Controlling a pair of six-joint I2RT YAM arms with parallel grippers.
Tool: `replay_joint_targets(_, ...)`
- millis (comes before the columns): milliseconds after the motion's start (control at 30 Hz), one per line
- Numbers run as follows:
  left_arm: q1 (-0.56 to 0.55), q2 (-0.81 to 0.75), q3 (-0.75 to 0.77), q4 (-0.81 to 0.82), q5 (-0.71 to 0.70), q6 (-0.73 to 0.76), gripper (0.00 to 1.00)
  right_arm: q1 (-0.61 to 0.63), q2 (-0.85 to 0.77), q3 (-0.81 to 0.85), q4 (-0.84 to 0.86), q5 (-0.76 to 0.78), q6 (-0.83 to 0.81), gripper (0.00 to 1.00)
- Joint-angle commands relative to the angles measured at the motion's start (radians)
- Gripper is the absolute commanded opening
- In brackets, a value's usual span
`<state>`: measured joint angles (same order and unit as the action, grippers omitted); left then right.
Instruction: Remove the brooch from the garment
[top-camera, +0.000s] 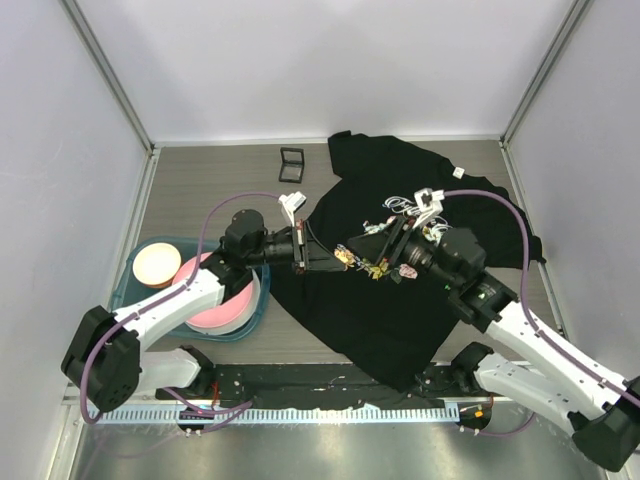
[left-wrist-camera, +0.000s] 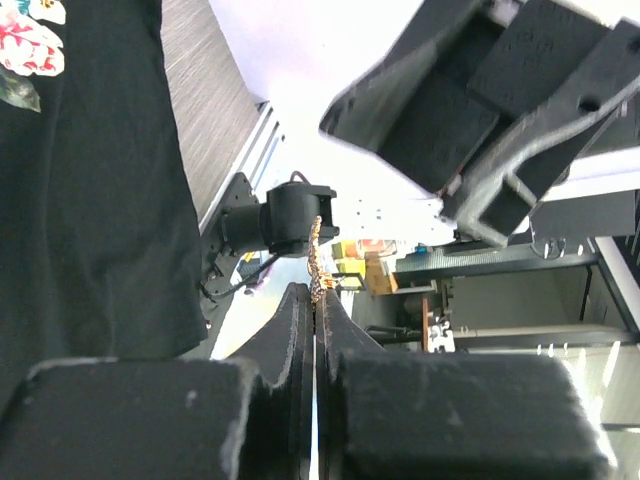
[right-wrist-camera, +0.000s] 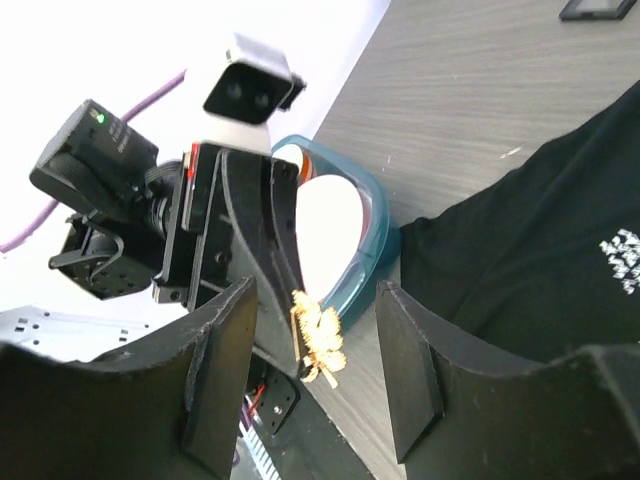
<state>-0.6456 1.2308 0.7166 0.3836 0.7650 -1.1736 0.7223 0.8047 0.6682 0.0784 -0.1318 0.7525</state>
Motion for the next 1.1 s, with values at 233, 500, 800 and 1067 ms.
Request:
replay_joint_targets(233,0.004,-0.016,0.046,0.072,0.21,0.077,0.0,-0.169,0.039,0.08,-0.029,-0.558,-0.097,0.43)
replay_joint_targets(500,0.004,-0.028,0.069,0.112,0.286,0.078,0.0,-0.17,0.054,0.065,0.046,-0.684,-0.056,0.31)
replay_joint_targets(800,0.004,-0.025,0.096,0.121,0.312,0.077,0.0,-0.169,0.077,-0.002,0.204,-0.729,0.041,0.17)
replay_joint_targets(1067,0.011,-0.082,0.055,0.107,0.245,0.078,0.36,-0.17,0.011,-0.085,0.294,-0.574,0.117,0.01)
